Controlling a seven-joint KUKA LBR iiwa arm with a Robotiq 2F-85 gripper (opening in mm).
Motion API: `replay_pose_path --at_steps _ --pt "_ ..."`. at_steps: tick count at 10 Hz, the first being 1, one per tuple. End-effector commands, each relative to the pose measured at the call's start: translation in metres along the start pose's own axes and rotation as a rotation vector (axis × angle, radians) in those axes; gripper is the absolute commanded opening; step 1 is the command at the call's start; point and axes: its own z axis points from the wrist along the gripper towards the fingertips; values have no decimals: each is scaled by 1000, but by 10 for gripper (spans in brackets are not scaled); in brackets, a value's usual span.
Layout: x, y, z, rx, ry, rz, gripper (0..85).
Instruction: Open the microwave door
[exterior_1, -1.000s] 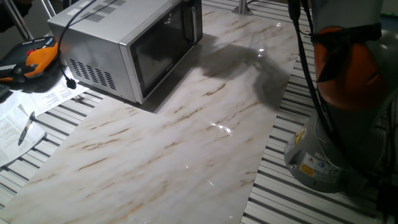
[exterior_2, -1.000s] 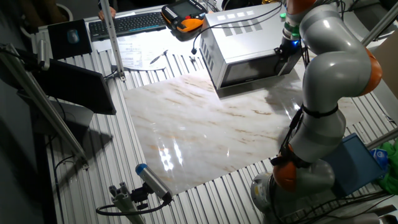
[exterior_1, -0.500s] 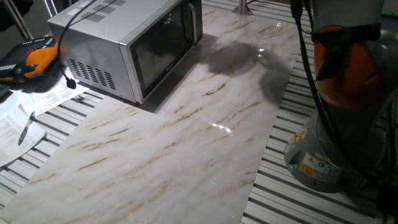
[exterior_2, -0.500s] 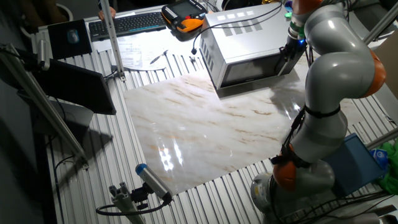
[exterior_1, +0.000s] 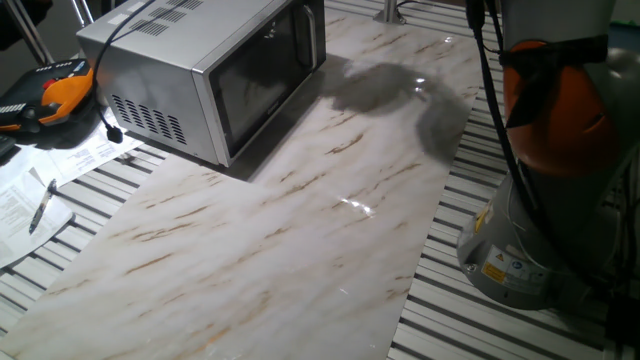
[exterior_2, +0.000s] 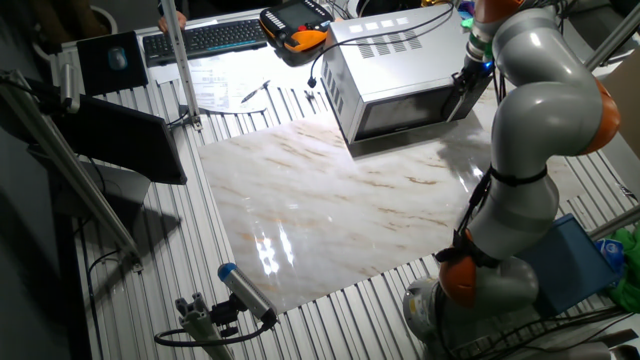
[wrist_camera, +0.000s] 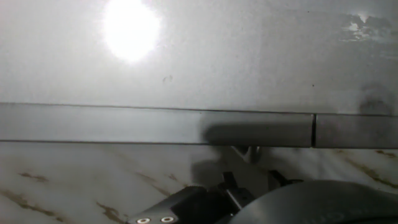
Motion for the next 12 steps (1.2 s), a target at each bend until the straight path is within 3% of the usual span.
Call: replay_pose_path --at_steps 1,5,6,11,12 --pt "-2 0 0 -1 -1 0 340" --pt "-13 0 2 2 -10 -4 340" --pt "-15 1 3 1 -12 -1 510" --pt "-18 1 8 -12 -18 -1 510" --pt "-18 1 9 -11 -20 1 340"
